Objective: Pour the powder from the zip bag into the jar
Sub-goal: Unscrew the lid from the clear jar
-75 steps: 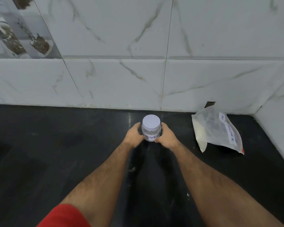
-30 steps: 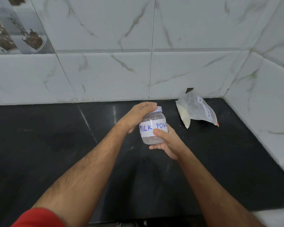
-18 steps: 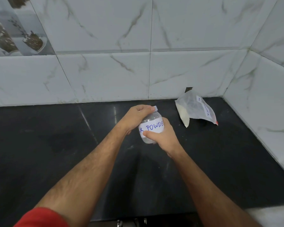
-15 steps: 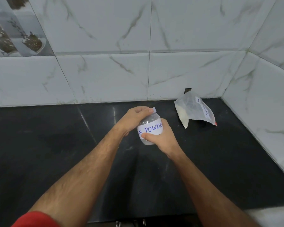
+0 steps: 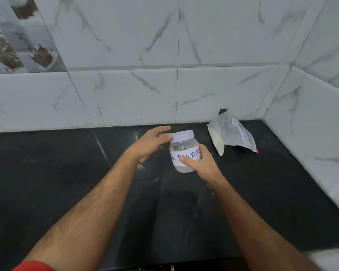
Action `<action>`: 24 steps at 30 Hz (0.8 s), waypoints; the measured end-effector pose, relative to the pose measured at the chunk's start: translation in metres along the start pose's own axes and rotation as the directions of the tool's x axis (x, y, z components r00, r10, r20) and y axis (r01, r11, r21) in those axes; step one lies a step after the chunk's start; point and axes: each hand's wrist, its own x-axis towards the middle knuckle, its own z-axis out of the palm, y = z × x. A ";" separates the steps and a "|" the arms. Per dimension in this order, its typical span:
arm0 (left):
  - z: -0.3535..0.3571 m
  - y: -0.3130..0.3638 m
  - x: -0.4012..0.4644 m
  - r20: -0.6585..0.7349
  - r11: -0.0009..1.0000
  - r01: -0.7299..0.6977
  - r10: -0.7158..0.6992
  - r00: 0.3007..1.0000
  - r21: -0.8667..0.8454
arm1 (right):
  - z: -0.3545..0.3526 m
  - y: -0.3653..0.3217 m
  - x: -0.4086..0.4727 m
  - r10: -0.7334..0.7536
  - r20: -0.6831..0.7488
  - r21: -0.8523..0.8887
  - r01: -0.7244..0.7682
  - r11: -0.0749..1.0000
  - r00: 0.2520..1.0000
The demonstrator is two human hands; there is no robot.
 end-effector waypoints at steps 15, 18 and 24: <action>0.005 0.004 -0.003 0.045 0.999 -0.015 0.017 0.999 -0.037 | 0.007 0.000 0.001 -0.050 -0.039 -0.163 0.043 0.986 0.998; -0.002 -0.001 -0.003 0.007 0.999 -0.017 0.016 1.000 0.042 | 0.000 -0.001 0.003 -0.037 -0.069 -0.166 0.025 0.986 0.997; -0.001 -0.003 -0.003 -0.095 0.995 -0.038 0.047 0.994 0.091 | 0.006 0.000 -0.003 -0.046 -0.051 -0.161 0.038 0.986 0.998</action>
